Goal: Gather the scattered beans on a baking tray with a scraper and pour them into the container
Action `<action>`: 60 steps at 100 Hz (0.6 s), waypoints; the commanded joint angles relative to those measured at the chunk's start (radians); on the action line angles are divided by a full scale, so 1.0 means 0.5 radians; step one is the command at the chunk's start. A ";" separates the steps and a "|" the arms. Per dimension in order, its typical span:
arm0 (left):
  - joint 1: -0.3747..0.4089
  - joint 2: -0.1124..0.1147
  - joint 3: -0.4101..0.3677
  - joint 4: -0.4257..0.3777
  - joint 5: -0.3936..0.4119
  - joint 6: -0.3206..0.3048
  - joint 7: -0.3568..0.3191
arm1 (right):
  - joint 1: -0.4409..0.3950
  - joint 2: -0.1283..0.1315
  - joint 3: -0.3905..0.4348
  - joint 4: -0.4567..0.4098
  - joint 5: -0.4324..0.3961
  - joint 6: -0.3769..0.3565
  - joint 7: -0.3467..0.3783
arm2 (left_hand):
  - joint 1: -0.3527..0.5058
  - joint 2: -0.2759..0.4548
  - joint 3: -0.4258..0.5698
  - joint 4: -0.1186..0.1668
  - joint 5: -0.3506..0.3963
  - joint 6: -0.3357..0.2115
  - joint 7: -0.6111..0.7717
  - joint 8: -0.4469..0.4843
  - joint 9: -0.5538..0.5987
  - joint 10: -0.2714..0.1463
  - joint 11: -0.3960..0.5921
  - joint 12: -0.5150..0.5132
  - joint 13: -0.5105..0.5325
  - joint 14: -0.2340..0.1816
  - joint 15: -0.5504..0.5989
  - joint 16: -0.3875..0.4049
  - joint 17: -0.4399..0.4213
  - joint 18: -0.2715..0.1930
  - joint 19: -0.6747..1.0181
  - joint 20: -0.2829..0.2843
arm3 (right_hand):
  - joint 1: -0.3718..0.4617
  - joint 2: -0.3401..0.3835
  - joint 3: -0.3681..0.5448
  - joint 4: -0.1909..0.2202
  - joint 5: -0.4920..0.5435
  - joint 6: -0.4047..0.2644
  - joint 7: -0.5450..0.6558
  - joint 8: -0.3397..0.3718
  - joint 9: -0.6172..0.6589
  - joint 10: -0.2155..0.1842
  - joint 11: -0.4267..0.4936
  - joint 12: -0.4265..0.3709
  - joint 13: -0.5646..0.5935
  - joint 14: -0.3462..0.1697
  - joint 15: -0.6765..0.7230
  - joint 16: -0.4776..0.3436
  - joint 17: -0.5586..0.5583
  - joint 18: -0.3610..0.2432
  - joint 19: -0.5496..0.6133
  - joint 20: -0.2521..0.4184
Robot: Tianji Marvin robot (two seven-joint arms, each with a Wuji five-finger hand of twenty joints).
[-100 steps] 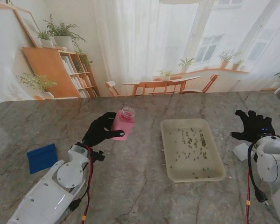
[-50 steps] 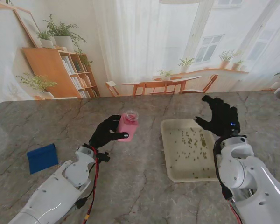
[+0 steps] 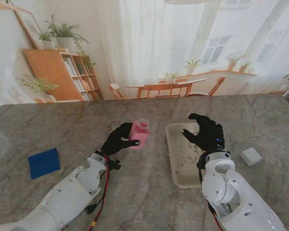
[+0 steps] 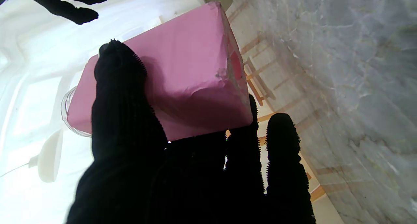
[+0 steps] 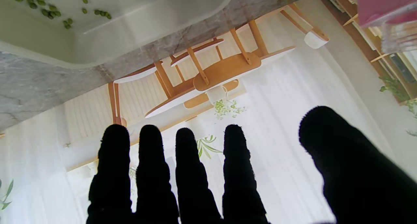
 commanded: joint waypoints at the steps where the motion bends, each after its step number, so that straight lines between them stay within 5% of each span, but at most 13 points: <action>1: -0.024 -0.036 0.019 0.027 -0.013 -0.012 -0.006 | -0.017 -0.024 -0.007 0.027 -0.019 0.009 0.027 | 0.387 0.431 0.516 -0.188 0.120 -0.331 0.369 0.111 0.014 -0.338 0.247 -0.011 -0.076 -0.101 -0.065 -0.081 -0.068 -0.070 -0.064 -0.089 | 0.013 0.010 -0.033 0.094 0.024 -0.029 0.024 -0.041 0.011 -0.031 -0.036 -0.019 0.020 -0.019 -0.026 -0.013 -0.005 0.025 -0.028 0.004; 50: -0.256 -0.203 0.164 0.522 -0.051 -0.178 -0.073 | -0.033 -0.038 -0.020 0.044 0.044 0.031 0.002 | 0.384 0.422 0.517 -0.188 0.127 -0.350 0.392 0.058 -0.132 -0.311 0.276 -0.153 -0.212 -0.115 -0.165 -0.262 -0.200 -0.129 -0.100 -0.211 | 0.024 0.032 -0.060 0.098 0.055 -0.028 0.070 -0.095 0.046 -0.026 -0.058 -0.008 0.029 -0.014 -0.027 0.009 0.007 0.020 -0.064 0.032; 60: -0.268 -0.209 0.172 0.552 -0.049 -0.178 -0.093 | -0.033 -0.042 -0.021 0.045 0.054 0.032 -0.010 | 0.380 0.414 0.517 -0.189 0.141 -0.327 0.403 0.044 -0.234 -0.276 0.345 -0.340 -0.252 -0.112 -0.185 -0.349 -0.240 -0.138 -0.100 -0.272 | 0.024 0.036 -0.063 0.098 0.064 -0.027 0.076 -0.099 0.052 -0.027 -0.059 -0.007 0.029 -0.012 -0.027 0.010 0.007 0.029 -0.066 0.036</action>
